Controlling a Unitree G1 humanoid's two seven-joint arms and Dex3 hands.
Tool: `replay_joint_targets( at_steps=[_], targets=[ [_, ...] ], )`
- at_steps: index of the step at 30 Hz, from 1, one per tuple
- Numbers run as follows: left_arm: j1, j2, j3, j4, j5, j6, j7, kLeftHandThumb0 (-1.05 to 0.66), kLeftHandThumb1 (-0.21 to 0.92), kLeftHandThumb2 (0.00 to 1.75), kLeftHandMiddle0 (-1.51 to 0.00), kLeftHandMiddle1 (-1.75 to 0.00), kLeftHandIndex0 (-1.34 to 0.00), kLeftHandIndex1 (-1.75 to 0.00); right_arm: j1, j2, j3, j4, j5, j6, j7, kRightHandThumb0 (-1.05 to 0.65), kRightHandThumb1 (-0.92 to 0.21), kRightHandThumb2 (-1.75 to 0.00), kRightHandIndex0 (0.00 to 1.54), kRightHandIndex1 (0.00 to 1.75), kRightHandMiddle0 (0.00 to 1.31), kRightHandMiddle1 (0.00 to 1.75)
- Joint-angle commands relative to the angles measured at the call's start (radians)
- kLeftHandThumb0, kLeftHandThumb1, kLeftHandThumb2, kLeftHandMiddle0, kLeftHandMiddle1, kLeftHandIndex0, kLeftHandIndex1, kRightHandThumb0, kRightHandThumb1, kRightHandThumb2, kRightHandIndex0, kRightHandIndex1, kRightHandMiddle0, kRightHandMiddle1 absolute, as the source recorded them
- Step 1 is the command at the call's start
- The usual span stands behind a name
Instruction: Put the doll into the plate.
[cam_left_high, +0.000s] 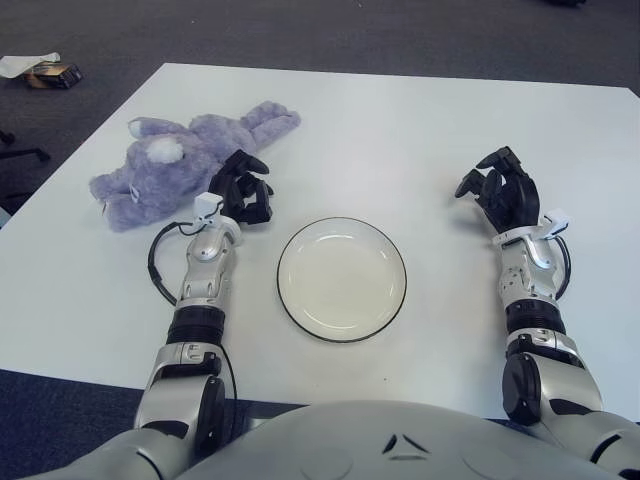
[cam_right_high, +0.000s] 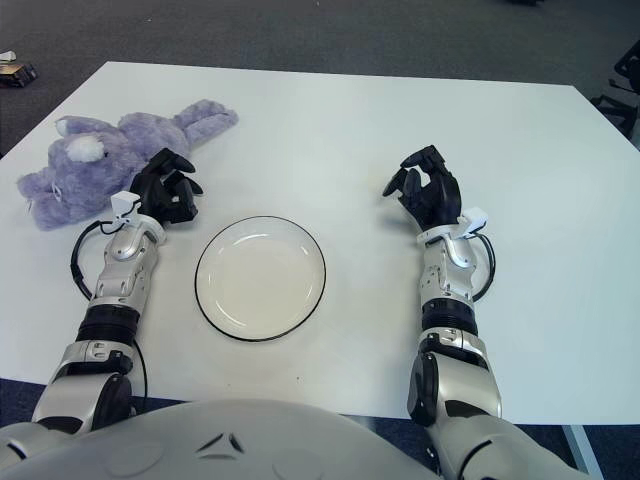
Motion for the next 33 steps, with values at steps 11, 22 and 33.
replay_joint_targets(
  at_steps=[11, 22, 33],
  targets=[
    [0.052, -0.01, 0.002, 0.072, -0.023, -0.053, -0.055, -0.01, 0.21, 1.45, -0.58, -1.75, -0.57, -1.75, 0.113, 0.074, 0.02, 0.06, 0.0, 0.012, -0.022, -0.38, -0.72, -0.8, 0.75, 1.59, 0.31, 1.75],
    [0.042, -0.002, -0.001, 0.12, -0.009, -0.139, -0.062, -0.01, 0.21, 1.45, -0.58, -1.75, -0.57, -1.75, 0.117, 0.075, 0.033, 0.058, -0.006, 0.015, -0.038, -0.38, -0.73, -0.79, 0.74, 1.59, 0.31, 1.75],
    [0.026, 0.004, -0.002, 0.176, -0.006, -0.208, -0.068, -0.01, 0.21, 1.45, -0.58, -1.75, -0.56, -1.75, 0.117, 0.068, 0.052, 0.064, -0.031, 0.009, -0.049, -0.38, -0.75, -0.76, 0.74, 1.57, 0.29, 1.75]
  ],
)
